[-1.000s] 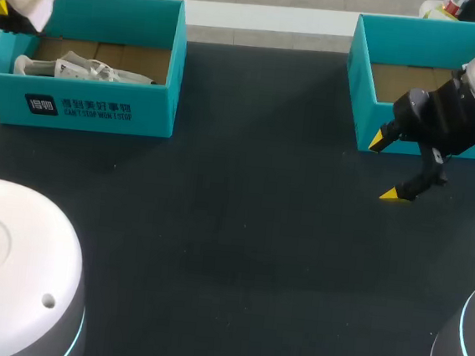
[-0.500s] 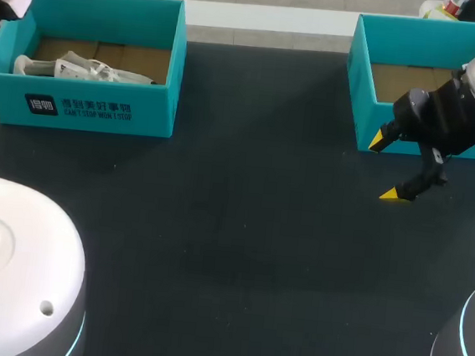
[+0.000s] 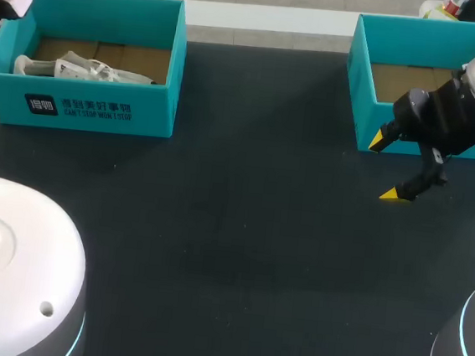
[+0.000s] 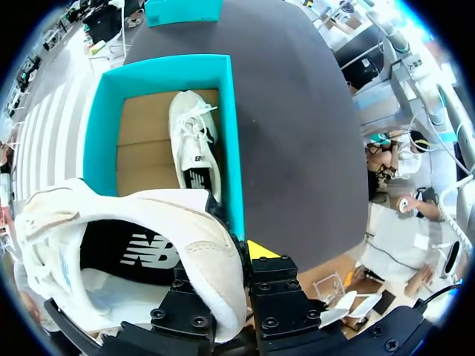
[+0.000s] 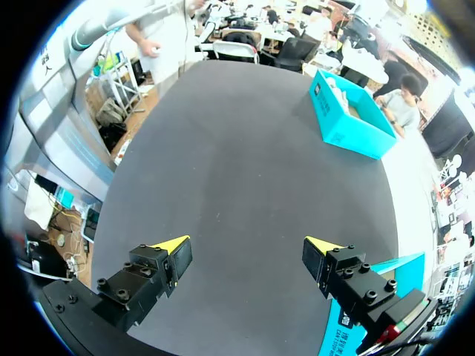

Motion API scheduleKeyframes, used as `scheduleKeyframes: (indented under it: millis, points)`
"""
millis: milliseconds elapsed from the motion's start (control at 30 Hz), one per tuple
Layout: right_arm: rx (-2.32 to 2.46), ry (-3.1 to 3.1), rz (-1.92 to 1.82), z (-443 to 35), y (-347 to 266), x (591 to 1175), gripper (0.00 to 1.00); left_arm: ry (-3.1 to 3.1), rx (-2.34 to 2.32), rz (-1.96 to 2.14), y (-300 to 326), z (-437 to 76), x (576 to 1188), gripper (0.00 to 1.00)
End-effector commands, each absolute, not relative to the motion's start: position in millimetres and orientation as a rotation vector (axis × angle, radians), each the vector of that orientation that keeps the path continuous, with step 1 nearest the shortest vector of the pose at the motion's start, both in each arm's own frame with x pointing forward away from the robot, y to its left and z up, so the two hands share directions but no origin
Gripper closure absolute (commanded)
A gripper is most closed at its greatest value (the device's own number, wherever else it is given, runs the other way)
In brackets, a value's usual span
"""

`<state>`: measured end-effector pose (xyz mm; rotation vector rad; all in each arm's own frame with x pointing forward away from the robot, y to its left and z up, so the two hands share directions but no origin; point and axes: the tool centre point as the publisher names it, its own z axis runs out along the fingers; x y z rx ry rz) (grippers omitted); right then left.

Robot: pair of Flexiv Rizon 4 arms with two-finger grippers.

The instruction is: Take the shoe out of the shoebox, open the shoe tongue, remove and reinsert the insole, then place the shoe into the shoebox

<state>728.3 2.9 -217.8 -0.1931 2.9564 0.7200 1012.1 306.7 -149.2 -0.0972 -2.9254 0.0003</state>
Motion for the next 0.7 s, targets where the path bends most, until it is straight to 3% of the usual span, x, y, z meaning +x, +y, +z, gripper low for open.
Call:
scheduleKeyframes:
  millis: [33,367,533,700]
  points:
    - [-0.192,2.957,0.716,-218.9,3.7,728.7,0.0,-2.932,-0.118,-0.004,311.2,-147.5,1023.6,1.0]
    - [-0.192,2.957,0.716,-218.9,3.7,728.7,0.0,-2.912,-0.212,0.004,323.1,-157.2,1081.2,1.0]
    - [-0.192,2.957,0.716,-218.9,3.7,728.7,0.0,-2.806,-0.736,0.0,331.5,-153.1,1094.4,1.0]
    - [-0.192,2.957,0.716,-218.9,3.7,728.7,0.0,-2.512,-1.546,-0.344,350.2,-153.6,1089.4,1.0]
